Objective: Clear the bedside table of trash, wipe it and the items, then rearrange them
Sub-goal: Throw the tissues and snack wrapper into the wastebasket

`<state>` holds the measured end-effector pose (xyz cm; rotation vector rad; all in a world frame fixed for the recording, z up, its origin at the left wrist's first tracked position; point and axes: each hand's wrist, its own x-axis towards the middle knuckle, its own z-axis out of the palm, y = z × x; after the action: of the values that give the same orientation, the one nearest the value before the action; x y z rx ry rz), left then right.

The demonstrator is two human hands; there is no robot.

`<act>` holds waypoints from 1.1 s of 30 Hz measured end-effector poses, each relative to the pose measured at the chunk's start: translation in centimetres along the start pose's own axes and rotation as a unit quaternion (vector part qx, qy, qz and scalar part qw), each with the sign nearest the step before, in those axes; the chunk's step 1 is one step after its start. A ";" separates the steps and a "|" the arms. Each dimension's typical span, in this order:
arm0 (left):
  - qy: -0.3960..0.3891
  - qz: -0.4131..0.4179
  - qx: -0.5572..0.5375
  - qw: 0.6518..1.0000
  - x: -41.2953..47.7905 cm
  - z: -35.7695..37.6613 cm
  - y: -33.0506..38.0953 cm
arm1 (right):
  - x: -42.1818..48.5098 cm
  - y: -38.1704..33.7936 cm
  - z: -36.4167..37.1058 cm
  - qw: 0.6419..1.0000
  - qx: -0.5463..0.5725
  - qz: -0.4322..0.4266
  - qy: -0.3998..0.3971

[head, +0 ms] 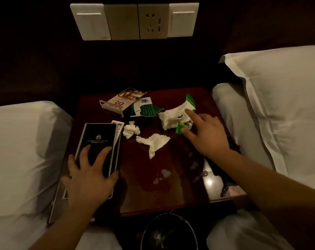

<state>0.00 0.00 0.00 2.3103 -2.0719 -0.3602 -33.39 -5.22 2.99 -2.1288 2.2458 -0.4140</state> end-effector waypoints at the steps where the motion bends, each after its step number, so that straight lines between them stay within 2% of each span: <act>1: -0.005 0.001 -0.004 1.000 0.0 -0.3 0.1 | 0.8 -0.3 0.3 1.000 0.004 0.003 -0.015; 5: 0.037 0.015 0.022 0.999 0.0 0.3 0.0 | 3.2 -1.3 1.4 0.993 -0.037 0.047 -0.098; 8: 0.054 0.018 0.028 0.998 0.1 0.7 0.0 | 3.6 -1.6 2.2 0.984 0.039 0.123 -0.121; 11: 0.052 0.019 0.033 0.998 0.0 0.7 0.1 | 3.4 -1.4 2.6 0.977 0.127 0.161 -0.064; 18: 0.055 0.015 0.040 0.998 -0.2 0.3 0.4 | 1.6 -0.3 0.2 0.974 0.172 0.144 0.041; 19: 0.056 0.015 0.038 0.998 -0.2 0.3 0.4 | 1.2 -0.4 -0.8 0.961 0.221 0.152 0.065; 20: 0.058 0.014 0.037 0.998 -0.2 0.4 0.4 | 0.5 -0.5 -1.8 0.933 0.307 0.170 0.081; 22: 0.058 0.014 0.036 0.998 -0.3 0.4 0.4 | -1.6 -0.7 -3.9 0.856 0.466 0.207 0.083; 23: 0.058 0.014 0.037 0.998 -0.2 0.4 0.4 | -3.0 -0.8 -4.7 0.844 0.488 0.206 0.082; 25: 0.059 0.012 0.039 0.997 -0.1 0.5 0.4 | -6.0 -1.0 -5.6 0.845 0.493 0.192 0.075; 33: 0.078 0.021 0.030 0.996 -0.1 0.9 0.2 | -20.0 -4.0 -6.2 0.806 0.561 0.184 0.041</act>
<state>-0.42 0.16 -0.86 2.2411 -2.0798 -0.1148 -29.24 15.45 6.42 -1.0341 1.6078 -1.3679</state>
